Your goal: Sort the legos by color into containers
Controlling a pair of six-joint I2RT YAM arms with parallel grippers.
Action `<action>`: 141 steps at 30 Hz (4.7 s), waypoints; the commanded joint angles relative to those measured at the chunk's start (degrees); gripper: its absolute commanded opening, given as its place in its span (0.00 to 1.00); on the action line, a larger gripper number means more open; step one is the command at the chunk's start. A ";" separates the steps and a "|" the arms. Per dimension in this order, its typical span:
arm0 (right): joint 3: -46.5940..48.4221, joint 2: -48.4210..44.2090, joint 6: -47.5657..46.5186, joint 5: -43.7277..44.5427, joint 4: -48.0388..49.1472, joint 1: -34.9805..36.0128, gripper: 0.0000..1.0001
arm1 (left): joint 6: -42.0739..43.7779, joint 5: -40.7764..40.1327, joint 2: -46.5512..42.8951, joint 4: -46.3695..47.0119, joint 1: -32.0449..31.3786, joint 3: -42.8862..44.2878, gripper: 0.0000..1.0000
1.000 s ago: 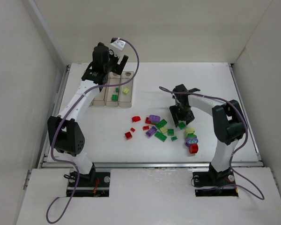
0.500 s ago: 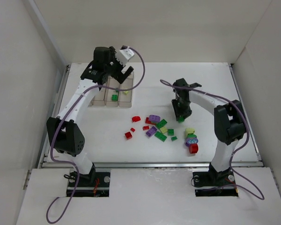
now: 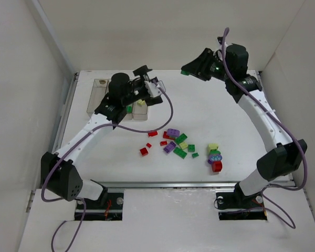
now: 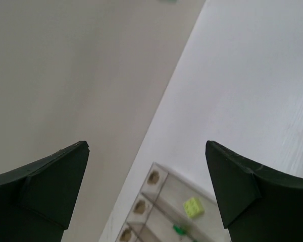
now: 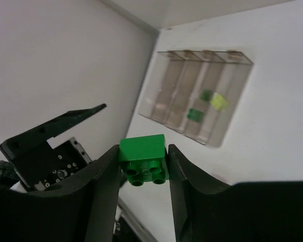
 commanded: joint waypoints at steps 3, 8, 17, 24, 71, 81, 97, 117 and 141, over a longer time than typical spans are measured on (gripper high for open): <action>2.16 1.85 9.02 -6.06 8.50 2.96 0.00 | -19.95 4.72 4.17 6.73 -2.19 12.99 1.00; 2.16 1.85 9.54 -8.16 9.03 4.19 0.00 | -25.87 12.12 4.28 8.20 -2.81 12.40 1.00; 0.50 0.18 7.17 -11.85 9.03 4.19 0.00 | -15.59 20.82 6.29 -4.70 -3.34 16.08 0.94; -1.35 0.18 5.94 -16.33 9.03 4.71 0.00 | -14.01 20.91 6.29 -3.91 -3.34 16.08 0.83; -14.62 -6.94 -0.99 -3.00 -0.01 -2.31 1.00 | -30.51 1.16 8.12 -8.92 9.13 8.51 0.00; -14.10 -6.32 -10.49 9.58 -10.75 -2.93 1.00 | -28.16 -9.22 26.41 -10.24 16.88 16.43 0.00; -12.86 -5.18 -12.69 11.70 -14.08 -2.93 1.00 | -24.55 -9.69 29.15 -12.09 18.55 16.70 0.61; -22.60 -1.05 -19.89 26.66 -31.75 -3.46 1.00 | -5.48 -14.42 2.26 3.62 17.94 7.06 1.00; -21.30 14.51 -19.11 24.18 -17.26 12.89 0.56 | -27.63 -6.69 -13.48 5.75 15.30 -14.15 1.00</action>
